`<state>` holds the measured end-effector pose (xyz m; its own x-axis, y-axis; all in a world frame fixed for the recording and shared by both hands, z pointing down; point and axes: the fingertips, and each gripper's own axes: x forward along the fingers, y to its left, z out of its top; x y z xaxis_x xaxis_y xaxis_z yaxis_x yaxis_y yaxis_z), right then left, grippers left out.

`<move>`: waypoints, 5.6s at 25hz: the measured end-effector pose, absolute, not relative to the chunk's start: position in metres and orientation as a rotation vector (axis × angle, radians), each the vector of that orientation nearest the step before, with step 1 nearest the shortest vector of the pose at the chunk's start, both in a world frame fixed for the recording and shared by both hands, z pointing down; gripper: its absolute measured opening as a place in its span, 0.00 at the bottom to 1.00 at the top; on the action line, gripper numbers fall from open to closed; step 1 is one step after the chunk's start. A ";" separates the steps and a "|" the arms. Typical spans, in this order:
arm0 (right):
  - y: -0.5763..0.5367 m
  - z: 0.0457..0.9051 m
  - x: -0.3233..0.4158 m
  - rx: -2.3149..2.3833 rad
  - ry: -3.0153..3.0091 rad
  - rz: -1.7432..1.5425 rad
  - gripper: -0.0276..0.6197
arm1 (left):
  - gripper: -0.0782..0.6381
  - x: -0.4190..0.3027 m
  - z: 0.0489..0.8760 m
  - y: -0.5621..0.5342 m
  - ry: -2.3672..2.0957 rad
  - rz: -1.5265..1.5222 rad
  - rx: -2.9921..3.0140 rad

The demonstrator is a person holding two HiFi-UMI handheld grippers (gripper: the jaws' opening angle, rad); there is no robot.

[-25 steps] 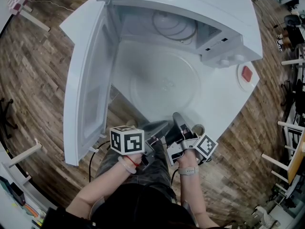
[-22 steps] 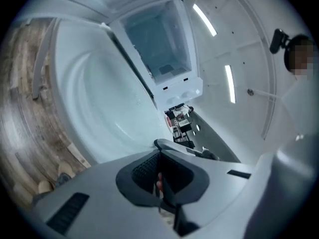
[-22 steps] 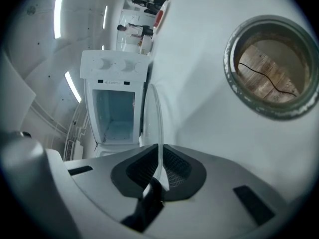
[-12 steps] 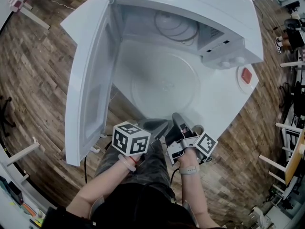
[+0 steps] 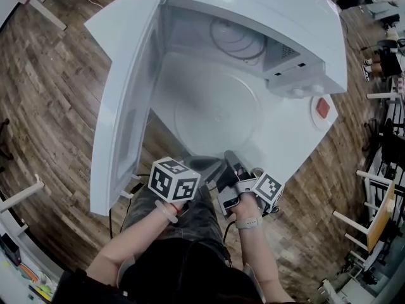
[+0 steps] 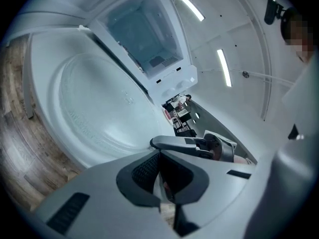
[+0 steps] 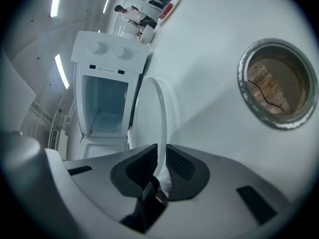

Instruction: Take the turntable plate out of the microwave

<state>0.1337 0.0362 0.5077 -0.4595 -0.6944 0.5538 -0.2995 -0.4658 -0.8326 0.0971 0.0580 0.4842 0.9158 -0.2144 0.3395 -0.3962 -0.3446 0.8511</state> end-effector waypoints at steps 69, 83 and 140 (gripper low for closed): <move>0.039 0.463 0.171 -1.748 1.683 -1.457 0.07 | 0.13 0.072 0.464 0.044 -0.540 0.260 2.113; 0.075 0.428 0.112 -1.598 2.340 -1.094 0.07 | 0.13 0.052 0.447 0.065 -0.633 0.173 2.234; 0.207 0.315 0.137 -0.991 2.928 -0.417 0.07 | 0.13 0.103 0.338 0.196 -1.371 -0.053 2.423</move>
